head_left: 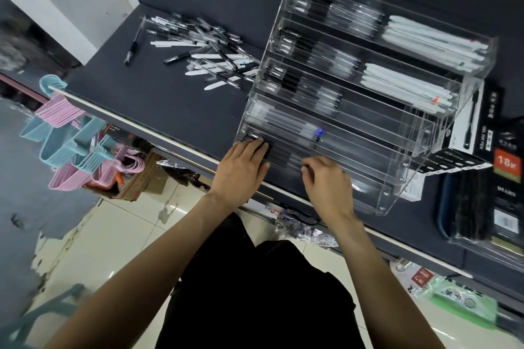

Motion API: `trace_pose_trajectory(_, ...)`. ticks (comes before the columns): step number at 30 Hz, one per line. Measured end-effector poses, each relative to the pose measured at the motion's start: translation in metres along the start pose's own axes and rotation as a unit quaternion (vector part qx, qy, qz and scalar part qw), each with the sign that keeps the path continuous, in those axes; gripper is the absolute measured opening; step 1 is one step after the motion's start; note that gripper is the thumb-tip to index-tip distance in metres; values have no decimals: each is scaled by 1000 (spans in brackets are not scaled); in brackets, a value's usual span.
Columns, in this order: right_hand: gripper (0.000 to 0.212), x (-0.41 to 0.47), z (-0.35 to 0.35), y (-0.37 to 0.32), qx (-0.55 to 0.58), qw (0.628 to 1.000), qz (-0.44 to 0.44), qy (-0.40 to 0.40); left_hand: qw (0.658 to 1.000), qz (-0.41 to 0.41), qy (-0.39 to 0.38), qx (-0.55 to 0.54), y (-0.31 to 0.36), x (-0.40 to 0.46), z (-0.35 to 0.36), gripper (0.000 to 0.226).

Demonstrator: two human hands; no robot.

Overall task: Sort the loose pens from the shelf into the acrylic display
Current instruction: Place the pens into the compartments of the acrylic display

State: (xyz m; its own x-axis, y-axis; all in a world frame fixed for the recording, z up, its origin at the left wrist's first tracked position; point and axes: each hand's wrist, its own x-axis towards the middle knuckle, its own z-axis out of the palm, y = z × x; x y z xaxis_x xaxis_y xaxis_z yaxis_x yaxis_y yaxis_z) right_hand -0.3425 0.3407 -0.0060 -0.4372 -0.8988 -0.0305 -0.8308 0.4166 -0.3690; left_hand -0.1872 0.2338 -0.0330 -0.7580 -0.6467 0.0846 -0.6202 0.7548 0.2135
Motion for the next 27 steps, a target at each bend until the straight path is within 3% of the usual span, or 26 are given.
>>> trace_pose_trajectory(5, 17, -6, -31, -29, 83, 993, -25, 79, 983, -8, 143, -116, -7, -20, -52, 26)
trace_pose_trajectory(8, 19, 5, -39, -61, 145, 983, -78, 78, 959, -82, 226, -152, -35, -36, -83, 23)
trace_pose_trajectory(10, 22, 20, -34, -89, 143, 981, -114, 61, 936, -155, 255, -189, -68, -40, -92, 23)
trace_pose_trajectory(13, 25, 49, -19, -137, 48, 988, -140, -33, 913, -208, 283, -209, -132, -30, -98, 17)
trace_pose_trajectory(15, 28, 71, -5, -164, 4, 988, -135, -73, 918, -215, 264, -202, -184, -15, -96, 16)
trace_pose_trajectory(20, 37, 140, 42, -198, -65, 993, -81, -56, 940, -268, 112, -182, -304, 49, -80, 23)
trace_pose_trajectory(27, 53, 200, 73, -187, -165, 983, 65, -48, 966, -221, -9, -137, -350, 128, -72, 55)
